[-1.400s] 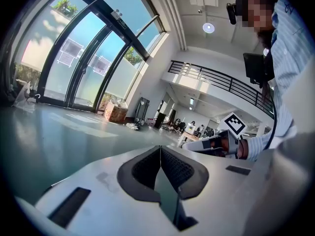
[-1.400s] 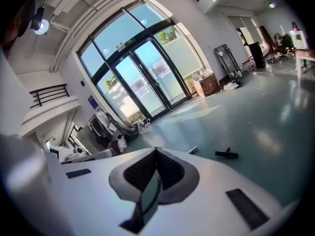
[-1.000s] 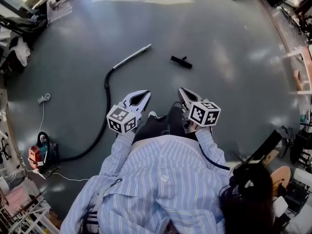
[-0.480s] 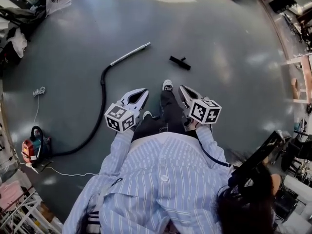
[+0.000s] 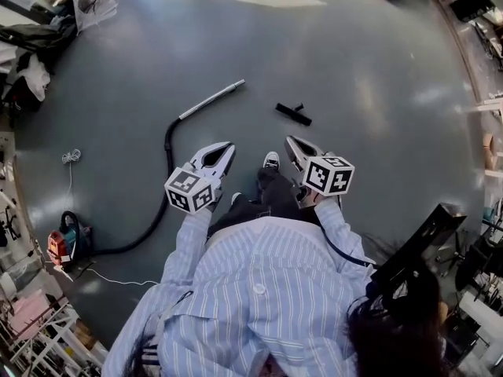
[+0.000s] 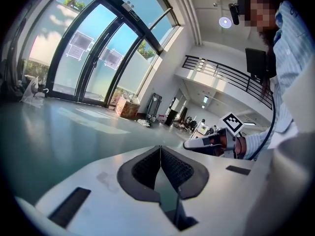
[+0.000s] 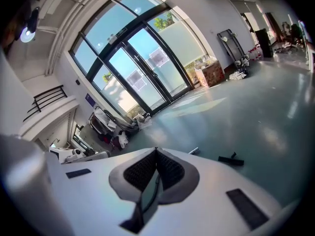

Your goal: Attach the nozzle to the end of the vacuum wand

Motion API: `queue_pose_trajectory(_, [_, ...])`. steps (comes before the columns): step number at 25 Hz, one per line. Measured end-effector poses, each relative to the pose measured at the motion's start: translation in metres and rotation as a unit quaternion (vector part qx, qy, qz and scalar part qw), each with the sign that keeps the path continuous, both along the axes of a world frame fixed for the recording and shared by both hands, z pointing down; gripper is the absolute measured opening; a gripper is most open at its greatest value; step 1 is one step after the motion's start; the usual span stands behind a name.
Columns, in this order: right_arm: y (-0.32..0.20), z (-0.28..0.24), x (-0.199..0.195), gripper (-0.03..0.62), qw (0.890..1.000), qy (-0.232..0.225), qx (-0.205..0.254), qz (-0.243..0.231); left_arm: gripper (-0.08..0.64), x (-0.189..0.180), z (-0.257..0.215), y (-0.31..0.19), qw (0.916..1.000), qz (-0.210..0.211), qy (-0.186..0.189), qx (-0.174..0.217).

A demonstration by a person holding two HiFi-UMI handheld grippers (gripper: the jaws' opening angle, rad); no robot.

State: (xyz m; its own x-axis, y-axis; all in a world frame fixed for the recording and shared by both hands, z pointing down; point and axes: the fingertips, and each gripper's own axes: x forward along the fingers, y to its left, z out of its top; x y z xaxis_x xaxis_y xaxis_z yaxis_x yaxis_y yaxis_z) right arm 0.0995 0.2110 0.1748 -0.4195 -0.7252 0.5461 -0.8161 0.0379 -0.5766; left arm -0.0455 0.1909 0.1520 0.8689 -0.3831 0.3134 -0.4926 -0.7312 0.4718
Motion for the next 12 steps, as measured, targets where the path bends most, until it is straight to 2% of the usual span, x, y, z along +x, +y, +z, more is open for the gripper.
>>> queue_pose_trajectory(5, [-0.030, 0.019, 0.049, 0.005, 1.000, -0.013, -0.020, -0.015, 0.006, 0.040, 0.002, -0.042, 0.9995, -0.024, -0.015, -0.014])
queue_pose_trajectory(8, [-0.052, 0.027, 0.072, 0.005, 0.999, -0.016, -0.026, -0.015, 0.006, 0.044, -0.003, -0.069, 0.9983, -0.047, -0.033, -0.011])
queue_pose_trajectory(12, [-0.077, 0.041, 0.093, 0.005, 0.999, -0.020, -0.034, 0.003, 0.006, 0.038, -0.001, -0.090, 0.9968, -0.056, -0.053, -0.018])
